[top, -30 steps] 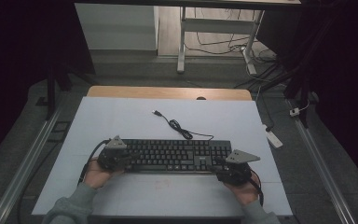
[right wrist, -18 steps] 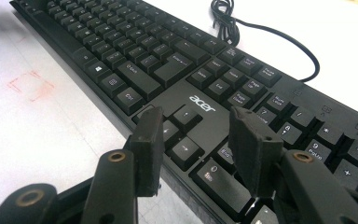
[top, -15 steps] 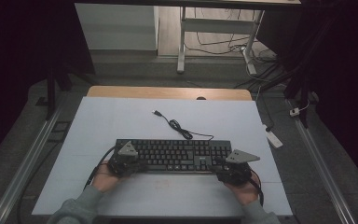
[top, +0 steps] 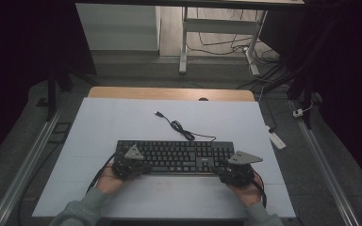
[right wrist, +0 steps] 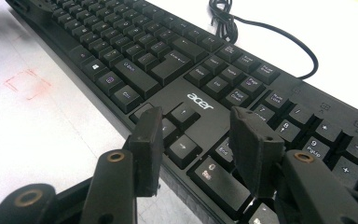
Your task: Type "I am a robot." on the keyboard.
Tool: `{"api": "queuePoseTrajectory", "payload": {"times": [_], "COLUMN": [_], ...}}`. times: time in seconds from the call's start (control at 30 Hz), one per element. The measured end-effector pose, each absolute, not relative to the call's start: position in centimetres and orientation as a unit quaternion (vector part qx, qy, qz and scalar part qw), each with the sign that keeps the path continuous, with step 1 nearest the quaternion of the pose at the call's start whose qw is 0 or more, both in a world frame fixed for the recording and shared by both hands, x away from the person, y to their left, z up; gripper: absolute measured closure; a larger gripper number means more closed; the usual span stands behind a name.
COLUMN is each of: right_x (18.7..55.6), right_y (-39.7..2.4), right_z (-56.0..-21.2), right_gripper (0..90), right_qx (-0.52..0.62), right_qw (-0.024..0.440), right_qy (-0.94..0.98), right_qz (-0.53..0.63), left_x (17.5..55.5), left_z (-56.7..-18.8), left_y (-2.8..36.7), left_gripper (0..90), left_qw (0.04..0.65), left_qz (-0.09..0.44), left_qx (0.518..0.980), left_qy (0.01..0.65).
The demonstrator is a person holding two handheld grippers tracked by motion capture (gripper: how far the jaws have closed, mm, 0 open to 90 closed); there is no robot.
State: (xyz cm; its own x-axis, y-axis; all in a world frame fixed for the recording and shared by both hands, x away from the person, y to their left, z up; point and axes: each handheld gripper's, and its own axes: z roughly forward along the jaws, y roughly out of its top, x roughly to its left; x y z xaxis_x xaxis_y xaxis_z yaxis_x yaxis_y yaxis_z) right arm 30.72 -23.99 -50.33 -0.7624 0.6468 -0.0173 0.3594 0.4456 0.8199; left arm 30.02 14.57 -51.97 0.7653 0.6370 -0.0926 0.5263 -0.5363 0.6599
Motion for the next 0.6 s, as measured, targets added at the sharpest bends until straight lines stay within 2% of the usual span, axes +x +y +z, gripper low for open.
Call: {"api": "queuePoseTrajectory", "payload": {"times": [0.27, 0.4, 0.6], "right_x": [30.7, 30.7, 30.8], "right_y": [-24.0, -24.1, -24.1], "right_z": [-50.3, -50.3, -50.4], "right_gripper": [54.6, 54.6, 54.5], "right_qx": [0.303, 0.304, 0.304], "right_qw": [0.169, 0.17, 0.167], "right_qy": [0.835, 0.834, 0.834], "right_qz": [0.428, 0.428, 0.429], "left_x": [29.9, 29.8, 29.7], "left_z": [-52.0, -51.4, -50.8], "left_y": [14.6, 15.1, 15.8], "left_gripper": [89.0, 87.8, 70.3], "left_qw": [0.345, 0.371, 0.389], "left_qz": [0.093, 0.099, 0.103], "left_qx": [0.874, 0.86, 0.848], "left_qy": [0.33, 0.336, 0.345]}}
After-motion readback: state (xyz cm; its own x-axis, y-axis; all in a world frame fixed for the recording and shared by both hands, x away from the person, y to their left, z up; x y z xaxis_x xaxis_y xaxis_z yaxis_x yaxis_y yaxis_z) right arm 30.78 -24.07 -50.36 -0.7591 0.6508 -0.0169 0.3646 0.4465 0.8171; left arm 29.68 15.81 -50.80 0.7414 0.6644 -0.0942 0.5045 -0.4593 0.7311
